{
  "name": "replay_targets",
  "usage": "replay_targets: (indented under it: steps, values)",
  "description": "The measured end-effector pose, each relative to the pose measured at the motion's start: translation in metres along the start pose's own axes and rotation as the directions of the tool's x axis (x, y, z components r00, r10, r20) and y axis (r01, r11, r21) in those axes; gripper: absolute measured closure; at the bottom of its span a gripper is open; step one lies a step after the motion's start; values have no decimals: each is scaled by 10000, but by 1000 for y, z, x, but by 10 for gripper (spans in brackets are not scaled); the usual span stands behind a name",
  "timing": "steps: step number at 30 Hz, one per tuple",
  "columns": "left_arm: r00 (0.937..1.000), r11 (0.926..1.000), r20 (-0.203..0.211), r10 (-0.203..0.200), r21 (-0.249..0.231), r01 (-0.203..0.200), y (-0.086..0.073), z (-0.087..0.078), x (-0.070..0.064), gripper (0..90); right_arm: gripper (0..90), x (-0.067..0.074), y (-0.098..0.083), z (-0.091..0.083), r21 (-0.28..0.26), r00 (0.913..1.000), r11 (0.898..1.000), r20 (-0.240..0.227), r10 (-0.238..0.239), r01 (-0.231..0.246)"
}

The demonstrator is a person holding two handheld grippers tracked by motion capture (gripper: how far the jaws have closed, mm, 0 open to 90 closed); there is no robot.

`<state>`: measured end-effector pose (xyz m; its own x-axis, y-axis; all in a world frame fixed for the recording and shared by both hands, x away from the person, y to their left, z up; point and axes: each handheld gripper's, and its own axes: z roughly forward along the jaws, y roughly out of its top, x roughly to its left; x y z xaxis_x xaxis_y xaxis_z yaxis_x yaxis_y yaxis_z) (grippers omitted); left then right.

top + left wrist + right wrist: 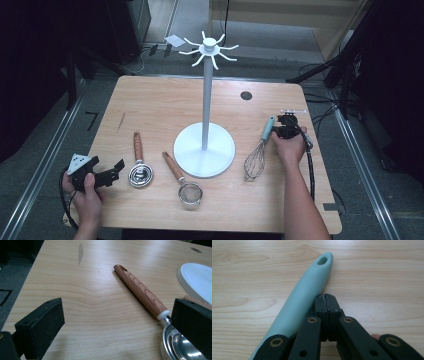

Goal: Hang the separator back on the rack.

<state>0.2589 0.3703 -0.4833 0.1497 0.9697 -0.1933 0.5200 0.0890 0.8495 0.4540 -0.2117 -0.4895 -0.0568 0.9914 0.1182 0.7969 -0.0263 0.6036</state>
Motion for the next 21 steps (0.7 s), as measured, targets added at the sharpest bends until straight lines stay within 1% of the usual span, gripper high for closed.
replay_targets:
  steps: [1,4,5,6,7,11,13,14,16,17,18,19,21]
  values:
    - [10000,10000,7,12,1,-12,0,0,0,0,900,4,1,2,-1,9996,9997,-92,-255,255]
    - [10000,10000,18,20,-14,-20,0,0,0,0,900,12,3,3,12,9984,9988,-293,-485,486]
    - [10000,10000,35,17,-18,-17,0,0,0,0,900,14,3,4,58,9979,9983,-291,-570,572]
    - [10000,10000,39,2,-16,-2,0,0,0,0,900,16,4,3,78,9978,9978,-135,-656,657]
    - [10000,10000,50,3,-26,-3,0,0,0,0,900,17,4,0,-58,9979,9980,-145,-633,632]
    - [10000,10000,52,-26,8,26,0,0,0,0,900,23,2,-18,-379,9958,9982,-782,-483,455]
    - [10000,10000,57,-18,-4,18,0,0,0,0,900,28,-5,-28,-308,9899,9983,-1312,-534,498]
    - [10000,10000,61,-14,-11,14,0,0,0,0,900,30,-10,-34,-336,9871,9977,-1471,-625,581]
    - [10000,10000,39,43,22,-43,0,0,0,0,900,35,-20,-43,-277,9828,9964,-1648,-837,802]
    - [10000,10000,48,53,31,-53,0,0,-1,0,900,37,-25,-48,-206,9794,9958,-1799,-912,890]
    - [10000,10000,57,71,12,-71,0,0,-1,0,900,40,-30,-53,-152,9763,9966,-2000,-827,813]
    - [9999,10000,50,88,25,-88,0,0,-1,0,900,43,-35,-58,-143,9713,9956,-2185,-935,926]
    - [10000,10000,26,68,29,-68,0,0,-1,0,900,49,-43,-66,-192,9663,9927,-2278,-1200,1188]
